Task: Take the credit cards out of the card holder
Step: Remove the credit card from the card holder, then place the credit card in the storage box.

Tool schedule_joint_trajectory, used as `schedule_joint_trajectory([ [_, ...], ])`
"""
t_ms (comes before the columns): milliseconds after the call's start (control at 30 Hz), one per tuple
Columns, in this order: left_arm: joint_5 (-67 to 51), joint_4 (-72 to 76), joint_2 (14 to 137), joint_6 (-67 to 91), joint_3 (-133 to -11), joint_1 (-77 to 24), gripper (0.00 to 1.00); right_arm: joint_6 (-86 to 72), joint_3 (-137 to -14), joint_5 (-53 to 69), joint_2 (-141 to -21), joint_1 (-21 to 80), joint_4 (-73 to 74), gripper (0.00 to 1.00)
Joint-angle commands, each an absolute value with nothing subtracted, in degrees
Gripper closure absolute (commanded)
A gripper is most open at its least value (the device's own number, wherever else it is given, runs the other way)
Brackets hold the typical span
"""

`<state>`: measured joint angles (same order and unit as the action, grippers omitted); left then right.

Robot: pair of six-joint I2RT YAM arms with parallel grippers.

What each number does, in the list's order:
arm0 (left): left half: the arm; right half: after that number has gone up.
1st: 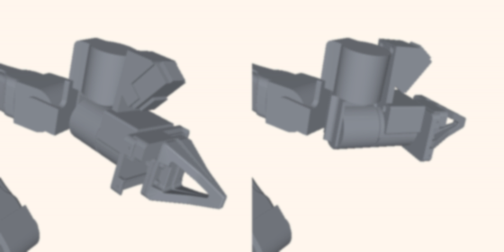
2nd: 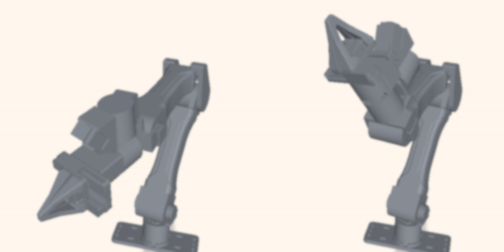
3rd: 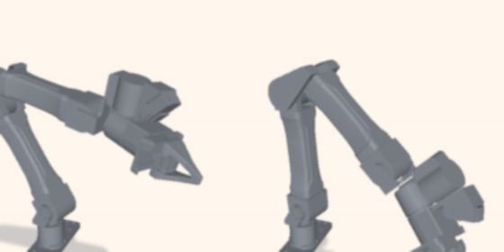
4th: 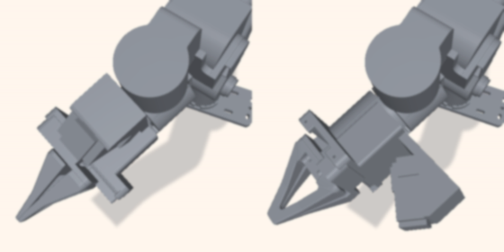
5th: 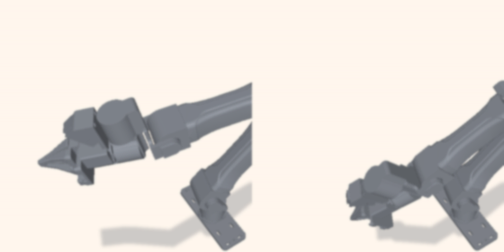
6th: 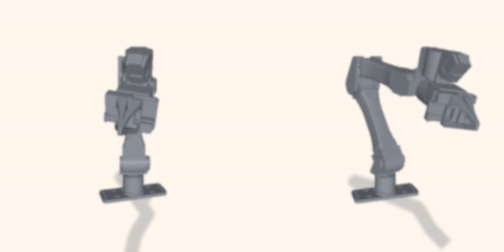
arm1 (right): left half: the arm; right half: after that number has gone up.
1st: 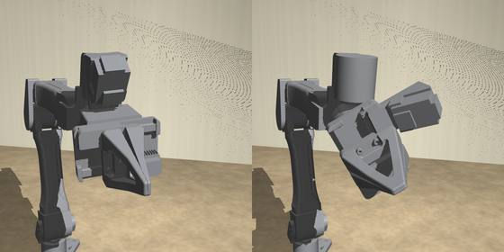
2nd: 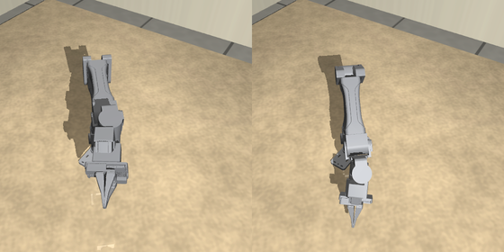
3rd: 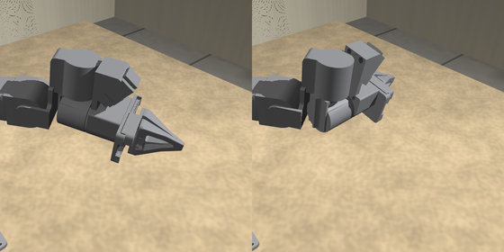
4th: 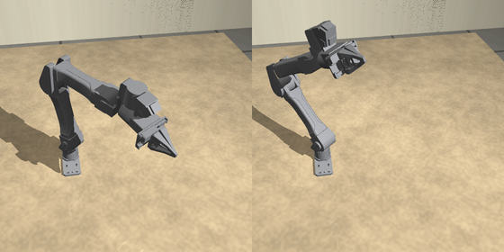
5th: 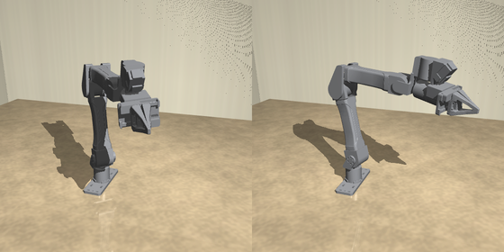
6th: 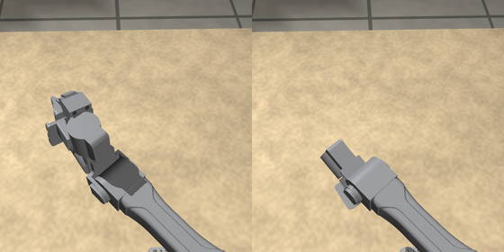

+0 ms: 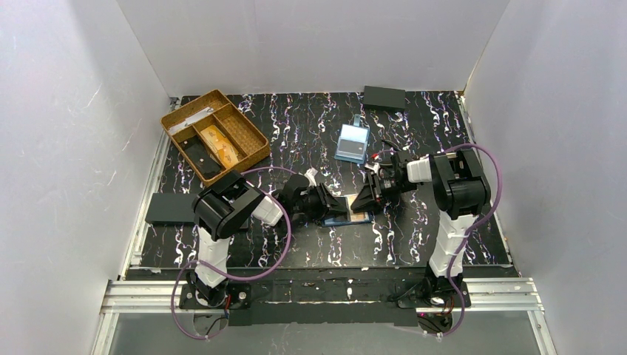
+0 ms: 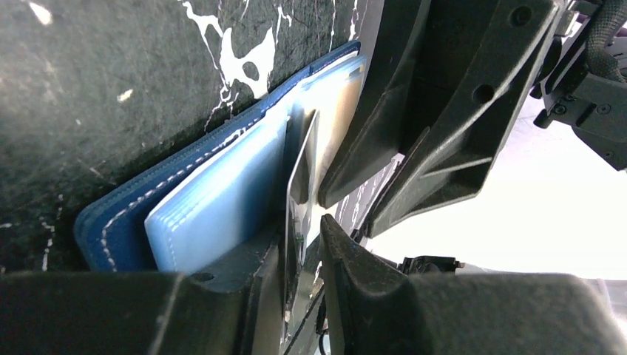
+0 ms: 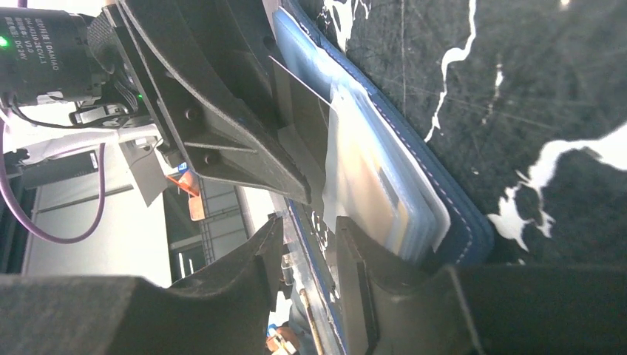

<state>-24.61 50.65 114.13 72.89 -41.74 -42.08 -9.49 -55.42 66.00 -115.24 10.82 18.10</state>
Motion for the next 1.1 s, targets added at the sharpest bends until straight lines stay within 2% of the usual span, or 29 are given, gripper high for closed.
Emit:
schedule_joint_trajectory([
  [0, -24.08, 47.02, 113.17, 71.9, -39.25, -41.09, 0.76, -6.73, -54.86, 53.75, -115.76, 9.82, 17.93, 0.57],
  [400, -24.39, 47.19, 110.14, 71.83, -36.21, -39.52, 0.8, -5.55, -55.27, 52.95, -116.0, 9.84, 19.12, 0.57],
  [433, -24.49, 47.24, 109.81, 71.74, -36.03, -39.41, 0.84, -5.36, -55.28, 53.03, -115.94, 9.84, 19.22, 0.57],
  [500, -24.82, 47.34, 109.15, 71.5, -35.72, -39.08, 0.99, -4.75, -55.43, 53.39, -115.8, 9.84, 19.66, 0.57],
  [667, -25.44, 47.46, 105.2, 69.7, -33.92, -37.85, 1.0, 0.56, -57.09, 56.85, -114.32, 9.84, 23.66, 0.57],
  [833, -26.46, 46.33, 98.67, 66.43, -31.02, -36.15, 1.0, 17.77, -61.91, 62.95, -111.38, 9.83, 37.05, 0.56],
  [1067, -32.55, 38.66, 87.95, 53.63, -31.98, -35.99, 1.0, 57.52, -71.27, 67.72, -109.82, 9.79, 71.98, 0.54],
])
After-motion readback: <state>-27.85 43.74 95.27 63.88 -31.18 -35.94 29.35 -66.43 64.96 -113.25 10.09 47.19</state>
